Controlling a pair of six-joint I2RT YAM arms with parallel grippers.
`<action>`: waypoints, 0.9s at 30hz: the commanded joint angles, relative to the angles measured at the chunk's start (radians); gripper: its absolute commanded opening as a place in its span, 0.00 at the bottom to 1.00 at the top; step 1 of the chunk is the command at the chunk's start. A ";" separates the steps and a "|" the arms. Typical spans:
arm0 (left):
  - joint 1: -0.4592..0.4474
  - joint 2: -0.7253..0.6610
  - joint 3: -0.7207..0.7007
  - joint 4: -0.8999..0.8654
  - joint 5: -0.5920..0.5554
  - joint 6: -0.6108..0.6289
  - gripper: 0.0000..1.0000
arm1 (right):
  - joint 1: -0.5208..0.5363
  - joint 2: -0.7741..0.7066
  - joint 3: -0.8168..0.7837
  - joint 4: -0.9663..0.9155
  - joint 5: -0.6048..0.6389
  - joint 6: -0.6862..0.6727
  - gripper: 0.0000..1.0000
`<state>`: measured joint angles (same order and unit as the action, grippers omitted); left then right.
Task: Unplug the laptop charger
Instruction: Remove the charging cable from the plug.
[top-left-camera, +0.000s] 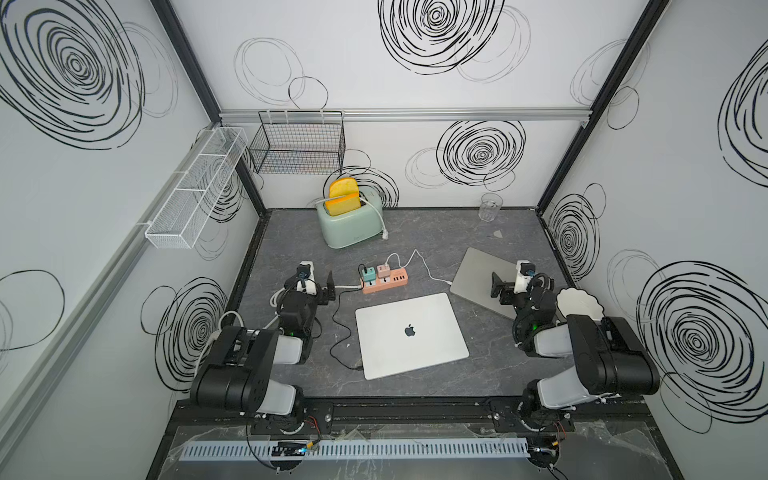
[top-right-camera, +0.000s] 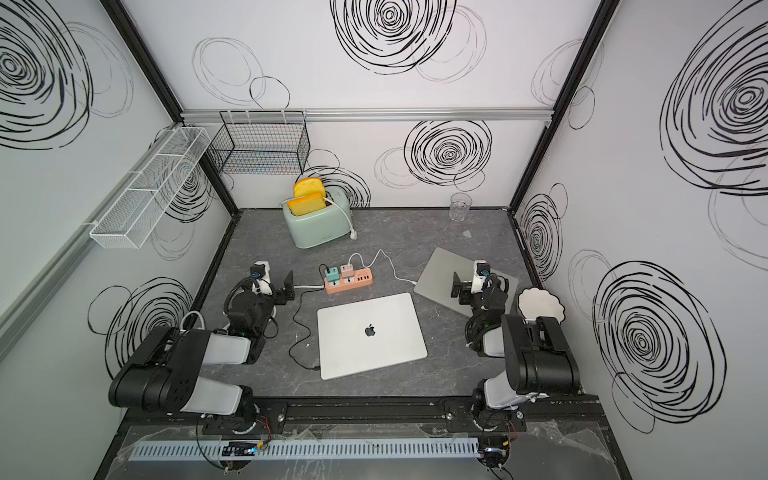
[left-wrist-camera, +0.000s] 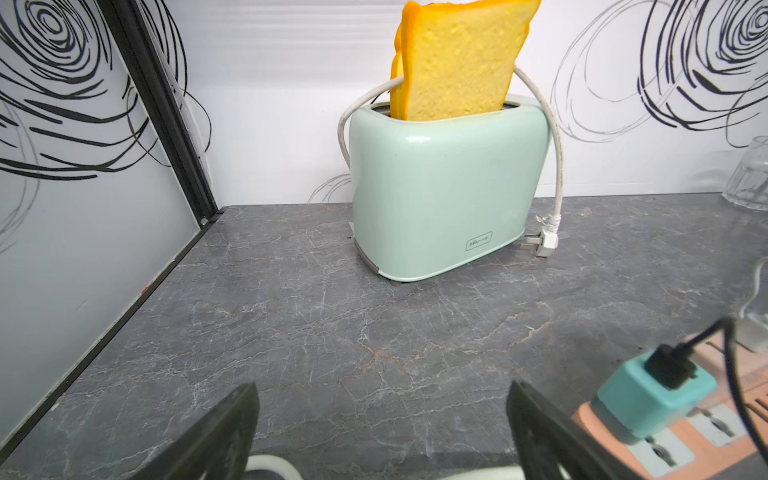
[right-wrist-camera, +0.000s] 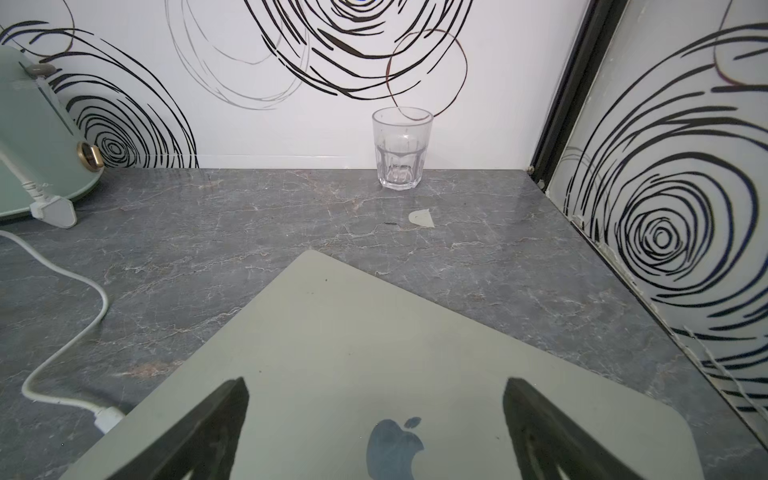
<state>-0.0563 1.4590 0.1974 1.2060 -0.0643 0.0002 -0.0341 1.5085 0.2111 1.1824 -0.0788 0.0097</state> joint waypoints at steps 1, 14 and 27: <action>0.006 0.005 0.017 0.064 0.015 0.000 0.97 | 0.009 0.005 0.010 0.048 -0.003 -0.013 0.99; 0.009 0.007 0.017 0.064 0.020 0.000 0.97 | 0.007 0.007 0.011 0.049 -0.009 -0.011 0.99; 0.015 0.009 0.020 0.058 0.029 -0.005 0.97 | 0.003 0.011 0.016 0.045 -0.015 -0.010 0.99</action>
<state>-0.0532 1.4590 0.1974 1.2060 -0.0460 -0.0006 -0.0296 1.5085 0.2115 1.1824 -0.0841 0.0090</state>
